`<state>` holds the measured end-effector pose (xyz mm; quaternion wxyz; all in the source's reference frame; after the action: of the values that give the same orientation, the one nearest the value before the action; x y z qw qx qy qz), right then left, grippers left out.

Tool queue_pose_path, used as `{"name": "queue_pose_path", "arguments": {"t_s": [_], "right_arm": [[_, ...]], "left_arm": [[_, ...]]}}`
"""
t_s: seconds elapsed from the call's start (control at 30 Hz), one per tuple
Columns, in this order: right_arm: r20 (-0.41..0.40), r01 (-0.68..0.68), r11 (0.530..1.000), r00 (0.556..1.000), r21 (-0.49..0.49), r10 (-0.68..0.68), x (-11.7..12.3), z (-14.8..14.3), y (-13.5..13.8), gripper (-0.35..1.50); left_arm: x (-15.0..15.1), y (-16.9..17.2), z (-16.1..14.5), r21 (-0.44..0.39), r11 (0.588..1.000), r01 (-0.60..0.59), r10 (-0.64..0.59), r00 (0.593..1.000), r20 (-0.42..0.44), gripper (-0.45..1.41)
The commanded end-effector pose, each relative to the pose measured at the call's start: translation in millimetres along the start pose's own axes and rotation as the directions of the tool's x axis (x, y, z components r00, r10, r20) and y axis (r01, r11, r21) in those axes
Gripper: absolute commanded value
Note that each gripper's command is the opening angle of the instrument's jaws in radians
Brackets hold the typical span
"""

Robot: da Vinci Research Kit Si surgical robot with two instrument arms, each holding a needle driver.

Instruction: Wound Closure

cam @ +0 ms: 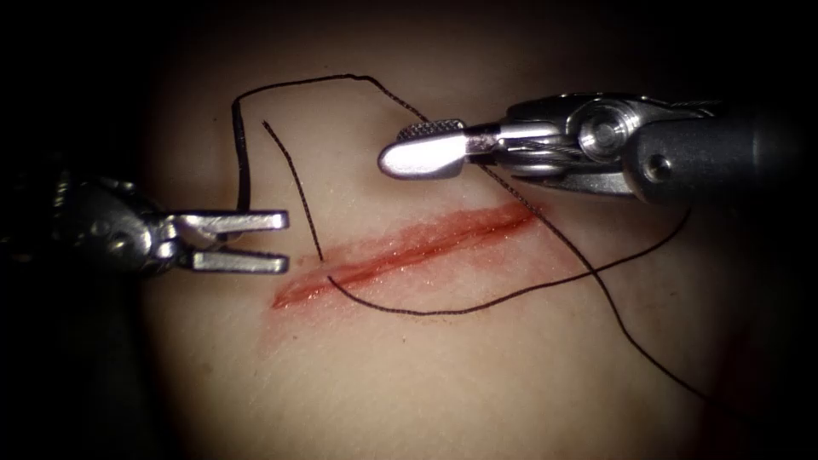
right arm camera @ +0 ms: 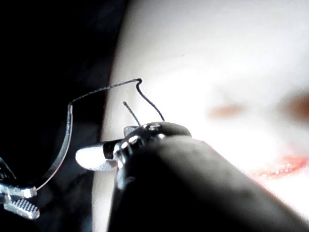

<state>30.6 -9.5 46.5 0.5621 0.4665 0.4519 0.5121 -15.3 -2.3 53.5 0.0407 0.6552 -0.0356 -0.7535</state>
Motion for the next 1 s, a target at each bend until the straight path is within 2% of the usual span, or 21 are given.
{"name": "queue_pose_path", "arguments": {"t_s": [0.03, 0.13, 0.23, 0.27, 0.37, 0.43, 0.47, 0.53, 0.67, 0.83, 0.9, 1.0], "right_arm": [[0.000, -0.049, 0.998, 0.999, 0.029, 0.049, 0.0, 1.0, 0.1, 1.03], [0.000, -0.167, 0.980, 0.986, 0.111, 0.168, -0.2, 1.0, 0.3, 1.05], [0.007, -0.306, 0.936, 0.951, 0.172, 0.309, -0.6, 1.1, 0.8, 1.03], [0.022, -0.375, 0.911, 0.926, 0.171, 0.377, -1.1, 1.4, 1.6, 1.03], [0.012, -0.362, 0.918, 0.931, 0.165, 0.365, -1.9, 2.0, 2.9, 1.03], [0.004, -0.352, 0.921, 0.934, 0.163, 0.357, -2.5, 2.3, 3.8, 1.10], [0.004, -0.355, 0.920, 0.933, 0.165, 0.359, -2.7, 2.3, 4.1, 1.12], [0.003, -0.349, 0.922, 0.935, 0.169, 0.354, -3.0, 2.3, 4.6, 1.12], [-0.004, -0.342, 0.921, 0.937, 0.186, 0.349, -3.1, 2.6, 5.5, 1.07], [0.017, -0.307, 0.928, 0.950, 0.209, 0.311, -2.7, 3.2, 6.5, 1.10], [0.021, -0.293, 0.932, 0.955, 0.212, 0.295, -2.8, 3.5, 6.7, 1.15], [0.033, -0.224, 0.950, 0.975, 0.218, 0.222, -3.4, 4.3, 6.9, 1.28]], "left_arm": [[-0.6, 0.6, 0.9, -0.010, 1.000, -0.001, 0.001, 1.000, 0.013, -0.45], [-1.0, 1.6, 1.9, -0.025, 1.000, -0.015, 0.016, 1.000, 0.013, -0.45], [-0.7, 2.3, 3.1, -0.067, 0.993, -0.099, 0.104, 0.991, 0.079, -0.45], [-0.4, 2.7, 3.9, -0.119, 0.972, -0.203, 0.219, 0.965, 0.141, -0.45], [0.0, 3.2, 5.1, -0.173, 0.934, -0.312, 0.342, 0.921, 0.188, -0.45], [0.2, 3.7, 5.5, -0.145, 0.922, -0.359, 0.386, 0.886, 0.256, -0.45], [0.2, 4.2, 5.6, -0.109, 0.906, -0.408, 0.421, 0.849, 0.318, -0.45], [0.1, 4.6, 5.9, -0.111, 0.879, -0.465, 0.473, 0.812, 0.343, -0.45], [-0.8, 5.6, 6.9, -0.180, 0.857, -0.483, 0.515, 0.816, 0.263, -0.45], [-1.6, 6.6, 7.6, -0.182, 0.851, -0.492, 0.525, 0.807, 0.270, -0.45], [-1.6, 6.5, 7.7, -0.188, 0.851, -0.490, 0.524, 0.807, 0.271, -0.45], [-1.6, 6.5, 7.8, -0.188, 0.872, -0.452, 0.488, 0.834, 0.259, -0.45]]}}
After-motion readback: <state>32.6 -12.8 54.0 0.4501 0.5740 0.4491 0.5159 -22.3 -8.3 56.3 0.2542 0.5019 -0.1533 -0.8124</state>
